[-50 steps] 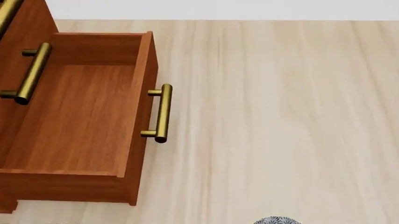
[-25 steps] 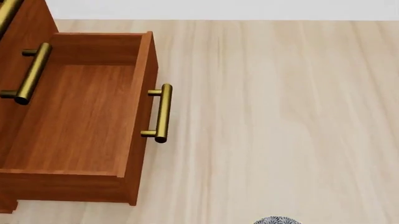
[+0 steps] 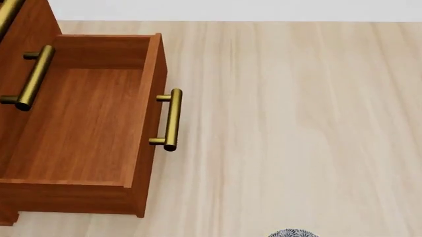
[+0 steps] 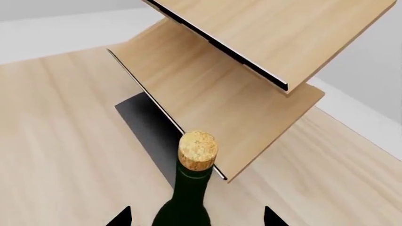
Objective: Put the wine bottle in the bottom drawer of the cabinet.
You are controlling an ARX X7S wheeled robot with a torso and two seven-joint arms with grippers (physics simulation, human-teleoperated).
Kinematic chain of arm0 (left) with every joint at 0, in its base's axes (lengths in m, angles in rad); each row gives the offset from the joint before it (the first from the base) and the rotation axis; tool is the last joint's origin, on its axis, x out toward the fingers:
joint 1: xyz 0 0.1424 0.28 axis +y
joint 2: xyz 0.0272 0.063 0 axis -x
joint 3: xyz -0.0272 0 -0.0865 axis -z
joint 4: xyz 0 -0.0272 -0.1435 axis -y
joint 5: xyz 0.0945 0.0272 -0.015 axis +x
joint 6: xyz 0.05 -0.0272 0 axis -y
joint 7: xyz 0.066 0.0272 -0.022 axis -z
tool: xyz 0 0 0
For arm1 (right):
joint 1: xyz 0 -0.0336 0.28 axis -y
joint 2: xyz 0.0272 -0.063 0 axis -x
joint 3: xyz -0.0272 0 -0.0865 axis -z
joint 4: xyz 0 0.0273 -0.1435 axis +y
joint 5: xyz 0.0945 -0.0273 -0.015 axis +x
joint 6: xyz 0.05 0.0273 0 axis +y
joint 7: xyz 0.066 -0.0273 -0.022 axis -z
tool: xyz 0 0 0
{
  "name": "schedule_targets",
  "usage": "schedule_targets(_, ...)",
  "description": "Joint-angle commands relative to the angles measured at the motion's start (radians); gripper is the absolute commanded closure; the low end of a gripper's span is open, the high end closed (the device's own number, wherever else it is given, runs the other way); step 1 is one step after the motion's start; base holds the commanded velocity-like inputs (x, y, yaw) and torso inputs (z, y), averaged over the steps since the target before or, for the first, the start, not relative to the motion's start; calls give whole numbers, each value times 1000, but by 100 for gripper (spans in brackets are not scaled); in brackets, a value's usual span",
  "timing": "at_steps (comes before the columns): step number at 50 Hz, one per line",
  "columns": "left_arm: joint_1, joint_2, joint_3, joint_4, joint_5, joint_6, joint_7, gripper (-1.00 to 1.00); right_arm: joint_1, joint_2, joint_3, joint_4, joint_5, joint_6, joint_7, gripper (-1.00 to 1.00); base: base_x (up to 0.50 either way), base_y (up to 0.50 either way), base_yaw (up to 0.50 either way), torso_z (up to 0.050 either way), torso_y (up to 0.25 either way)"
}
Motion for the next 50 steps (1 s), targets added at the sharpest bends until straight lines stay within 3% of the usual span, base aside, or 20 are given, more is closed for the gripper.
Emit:
schedule_targets(1, 0, 1, 0, -3, 2, 0, 1, -100, 15, 8, -30, 36, -22, -18, -9, -100, 0, 0, 0, 0, 0)
schedule_targets(50, -7, 8, -5, -6, 2, 2, 8, -100, 71, 17, -132, 155, -84, -74, -29, -100, 0, 0, 0, 0, 0)
